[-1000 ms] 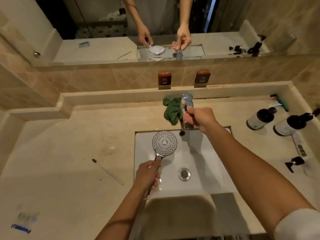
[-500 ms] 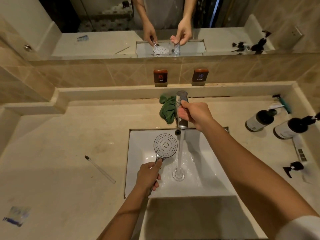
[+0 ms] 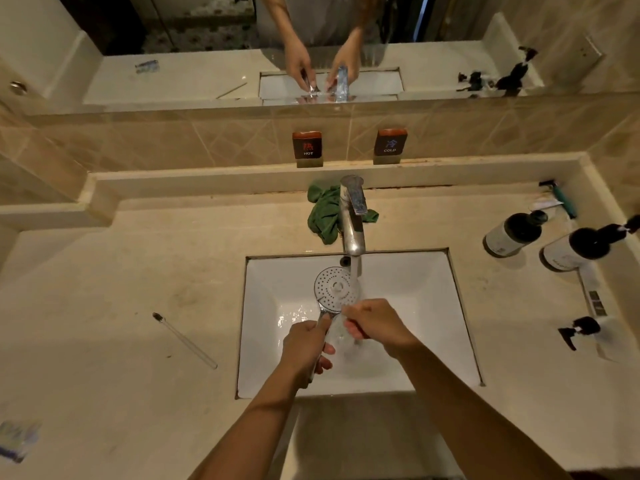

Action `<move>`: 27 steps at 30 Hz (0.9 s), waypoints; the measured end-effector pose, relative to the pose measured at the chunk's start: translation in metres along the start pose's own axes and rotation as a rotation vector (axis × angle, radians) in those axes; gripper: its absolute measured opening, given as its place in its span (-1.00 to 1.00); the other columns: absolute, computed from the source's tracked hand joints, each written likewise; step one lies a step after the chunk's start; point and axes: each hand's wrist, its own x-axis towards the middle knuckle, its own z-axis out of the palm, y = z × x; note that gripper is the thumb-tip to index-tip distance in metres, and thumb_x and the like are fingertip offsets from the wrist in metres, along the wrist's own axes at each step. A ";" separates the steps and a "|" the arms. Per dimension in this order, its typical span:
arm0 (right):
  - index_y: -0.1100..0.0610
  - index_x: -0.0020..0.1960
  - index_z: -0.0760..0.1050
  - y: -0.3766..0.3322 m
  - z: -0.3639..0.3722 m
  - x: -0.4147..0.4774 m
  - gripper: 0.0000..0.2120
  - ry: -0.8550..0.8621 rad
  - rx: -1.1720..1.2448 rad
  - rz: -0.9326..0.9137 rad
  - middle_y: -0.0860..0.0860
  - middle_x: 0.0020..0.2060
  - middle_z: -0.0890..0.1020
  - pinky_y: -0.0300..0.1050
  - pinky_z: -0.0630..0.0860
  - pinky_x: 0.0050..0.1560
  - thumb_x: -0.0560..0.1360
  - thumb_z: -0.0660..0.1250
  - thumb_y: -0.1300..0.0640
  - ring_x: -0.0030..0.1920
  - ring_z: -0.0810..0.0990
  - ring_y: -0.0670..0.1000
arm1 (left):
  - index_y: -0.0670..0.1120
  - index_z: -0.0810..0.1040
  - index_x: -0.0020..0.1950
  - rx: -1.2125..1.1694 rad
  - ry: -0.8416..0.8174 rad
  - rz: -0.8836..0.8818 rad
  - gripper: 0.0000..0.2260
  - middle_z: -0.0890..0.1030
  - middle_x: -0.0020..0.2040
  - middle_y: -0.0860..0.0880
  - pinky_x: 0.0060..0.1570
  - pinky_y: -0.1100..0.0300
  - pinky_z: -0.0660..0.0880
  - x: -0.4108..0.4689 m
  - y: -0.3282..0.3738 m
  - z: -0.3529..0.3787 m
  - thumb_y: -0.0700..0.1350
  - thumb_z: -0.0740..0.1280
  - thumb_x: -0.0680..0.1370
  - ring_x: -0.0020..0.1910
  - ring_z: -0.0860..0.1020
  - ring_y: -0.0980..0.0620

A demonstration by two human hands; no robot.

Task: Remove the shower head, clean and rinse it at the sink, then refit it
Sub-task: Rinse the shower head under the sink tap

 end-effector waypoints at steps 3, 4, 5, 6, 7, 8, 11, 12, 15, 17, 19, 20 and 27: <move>0.19 -0.18 0.65 0.009 0.009 -0.001 -0.71 -0.020 0.025 0.043 0.04 -0.35 0.65 -0.21 0.55 -0.22 0.58 0.42 -0.01 -0.38 0.56 -0.07 | -0.10 0.61 0.03 0.029 -0.020 0.005 -0.56 0.73 -0.21 -0.12 -0.43 0.20 0.51 0.001 0.001 0.005 0.25 0.18 0.64 -0.42 0.67 -0.07; 0.19 -0.17 0.66 0.010 0.011 -0.001 -0.71 -0.027 0.048 0.055 0.04 -0.35 0.64 -0.21 0.54 -0.23 0.56 0.45 -0.03 -0.38 0.55 -0.07 | -0.11 0.62 0.03 0.028 -0.024 -0.007 -0.54 0.73 -0.20 -0.12 -0.43 0.20 0.51 0.001 0.001 0.008 0.25 0.18 0.64 -0.41 0.68 -0.08; 0.19 -0.16 0.66 0.010 0.013 -0.001 -0.70 -0.030 0.066 0.065 0.02 -0.36 0.64 -0.24 0.54 -0.25 0.55 0.46 -0.05 -0.38 0.55 -0.08 | -0.12 0.63 0.04 0.022 -0.033 -0.026 -0.53 0.73 -0.20 -0.13 -0.43 0.19 0.52 0.002 0.002 0.010 0.25 0.17 0.64 -0.41 0.68 -0.08; 0.17 -0.19 0.65 0.011 0.015 -0.001 -0.70 -0.027 0.076 0.071 0.00 -0.38 0.64 -0.26 0.53 -0.27 0.54 0.47 -0.06 -0.38 0.55 -0.09 | -0.13 0.64 0.04 0.007 -0.048 -0.047 -0.53 0.74 -0.21 -0.13 -0.41 0.18 0.53 0.002 0.003 0.013 0.25 0.17 0.64 -0.41 0.68 -0.08; 0.15 -0.23 0.63 0.011 0.016 -0.002 -0.70 -0.017 0.082 0.069 -0.03 -0.41 0.63 -0.28 0.53 -0.29 0.53 0.48 -0.05 -0.38 0.55 -0.10 | -0.14 0.65 0.03 -0.011 -0.070 -0.066 -0.51 0.74 -0.21 -0.14 -0.39 0.17 0.53 0.002 0.003 0.016 0.25 0.17 0.64 -0.41 0.68 -0.08; 0.13 -0.28 0.61 0.011 0.016 -0.002 -0.70 -0.003 0.082 0.067 -0.06 -0.42 0.63 -0.27 0.54 -0.27 0.52 0.49 -0.04 -0.37 0.57 -0.11 | -0.14 0.67 0.02 -0.032 -0.097 -0.083 -0.50 0.74 -0.22 -0.14 -0.36 0.15 0.52 0.002 0.003 0.018 0.25 0.16 0.63 -0.40 0.66 -0.09; 0.17 -0.21 0.64 0.013 0.013 -0.004 -0.72 0.031 0.103 0.065 0.04 -0.23 0.72 -0.12 0.67 -0.05 0.51 0.50 -0.03 -0.14 0.69 0.02 | -0.16 0.67 0.03 -0.107 -0.190 -0.097 -0.47 0.76 -0.19 -0.16 -0.33 0.13 0.49 0.002 0.005 0.022 0.26 0.15 0.63 -0.37 0.61 -0.08; 0.22 -0.13 0.66 0.014 0.011 -0.005 -0.72 0.035 0.115 0.069 0.10 -0.13 0.74 -0.05 0.69 0.04 0.51 0.50 -0.03 -0.05 0.71 0.09 | -0.17 0.66 0.06 -0.125 -0.218 -0.086 -0.47 0.75 -0.16 -0.18 -0.36 0.16 0.49 0.001 0.005 0.023 0.26 0.15 0.64 -0.39 0.60 -0.06; 0.29 -0.06 0.69 0.016 0.003 -0.008 -0.65 0.070 0.138 0.065 0.21 -0.05 0.75 0.15 0.69 0.15 0.48 0.53 -0.03 0.04 0.73 0.22 | -0.21 0.63 0.11 -0.183 -0.277 -0.084 -0.47 0.74 -0.11 -0.24 -0.46 0.21 0.49 0.001 0.010 0.026 0.24 0.16 0.65 -0.47 0.58 0.00; 0.27 -0.09 0.70 0.017 -0.001 -0.008 -0.66 0.080 0.123 0.062 0.18 -0.07 0.77 0.22 0.67 0.17 0.47 0.53 -0.04 0.04 0.74 0.20 | -0.23 0.62 0.10 -0.211 -0.299 -0.104 -0.49 0.72 -0.14 -0.25 -0.49 0.22 0.46 0.000 0.012 0.029 0.20 0.16 0.67 -0.51 0.56 0.02; 0.25 -0.11 0.71 0.017 -0.004 -0.007 -0.68 0.083 0.124 0.068 0.17 -0.06 0.77 0.23 0.66 0.18 0.49 0.52 -0.04 0.05 0.75 0.18 | -0.23 0.61 0.11 -0.229 -0.314 -0.125 -0.50 0.70 -0.19 -0.22 -0.51 0.23 0.44 -0.001 0.014 0.032 0.20 0.16 0.67 -0.52 0.54 0.03; 0.26 -0.10 0.71 0.017 -0.005 -0.007 -0.69 0.083 0.126 0.072 0.16 -0.05 0.77 0.22 0.66 0.19 0.51 0.50 -0.02 0.05 0.75 0.17 | -0.23 0.60 0.13 -0.234 -0.317 -0.134 -0.50 0.70 -0.20 -0.20 -0.51 0.24 0.44 0.000 0.014 0.033 0.20 0.16 0.67 -0.53 0.54 0.03; 0.30 -0.06 0.67 0.018 0.001 -0.008 -0.70 0.068 0.156 0.083 0.16 -0.05 0.76 0.15 0.69 0.16 0.57 0.45 0.03 0.02 0.76 0.13 | -0.25 0.58 0.18 -0.212 -0.304 -0.141 -0.46 0.70 -0.15 -0.21 -0.52 0.25 0.45 -0.001 0.011 0.033 0.22 0.14 0.66 -0.51 0.55 0.03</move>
